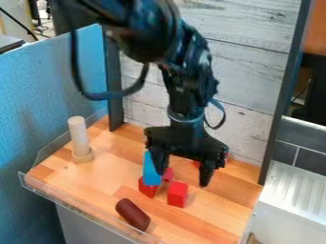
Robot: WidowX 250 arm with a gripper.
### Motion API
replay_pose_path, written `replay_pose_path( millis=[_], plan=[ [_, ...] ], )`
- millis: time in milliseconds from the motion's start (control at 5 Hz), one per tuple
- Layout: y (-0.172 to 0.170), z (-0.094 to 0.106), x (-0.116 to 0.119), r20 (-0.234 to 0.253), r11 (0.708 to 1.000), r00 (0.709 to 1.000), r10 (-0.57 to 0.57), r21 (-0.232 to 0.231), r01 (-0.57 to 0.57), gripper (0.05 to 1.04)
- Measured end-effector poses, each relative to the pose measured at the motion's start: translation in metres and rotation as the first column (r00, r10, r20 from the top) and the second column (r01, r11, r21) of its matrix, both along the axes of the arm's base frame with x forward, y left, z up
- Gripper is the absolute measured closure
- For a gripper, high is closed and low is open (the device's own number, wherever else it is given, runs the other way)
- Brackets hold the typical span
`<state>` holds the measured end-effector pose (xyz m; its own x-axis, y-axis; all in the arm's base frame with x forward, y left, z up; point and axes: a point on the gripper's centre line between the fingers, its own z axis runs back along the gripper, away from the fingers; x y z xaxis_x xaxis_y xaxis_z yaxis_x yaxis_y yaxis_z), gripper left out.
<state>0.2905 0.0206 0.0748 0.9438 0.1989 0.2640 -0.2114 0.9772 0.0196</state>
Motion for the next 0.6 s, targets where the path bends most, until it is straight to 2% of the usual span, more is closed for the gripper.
replay_pose_path(
  millis=[200, 400, 600],
  plan=[
    [0.004, -0.019, 0.030, 0.023, 0.991, 0.991, 0.132, -0.018, -0.132, 0.083],
    [0.022, -0.025, 0.050, 0.025, 0.957, 0.957, 0.289, -0.016, -0.289, 0.083],
    [0.038, -0.034, 0.067, 0.035, 0.938, 0.938, 0.344, 0.045, -0.345, 0.083]
  ],
)
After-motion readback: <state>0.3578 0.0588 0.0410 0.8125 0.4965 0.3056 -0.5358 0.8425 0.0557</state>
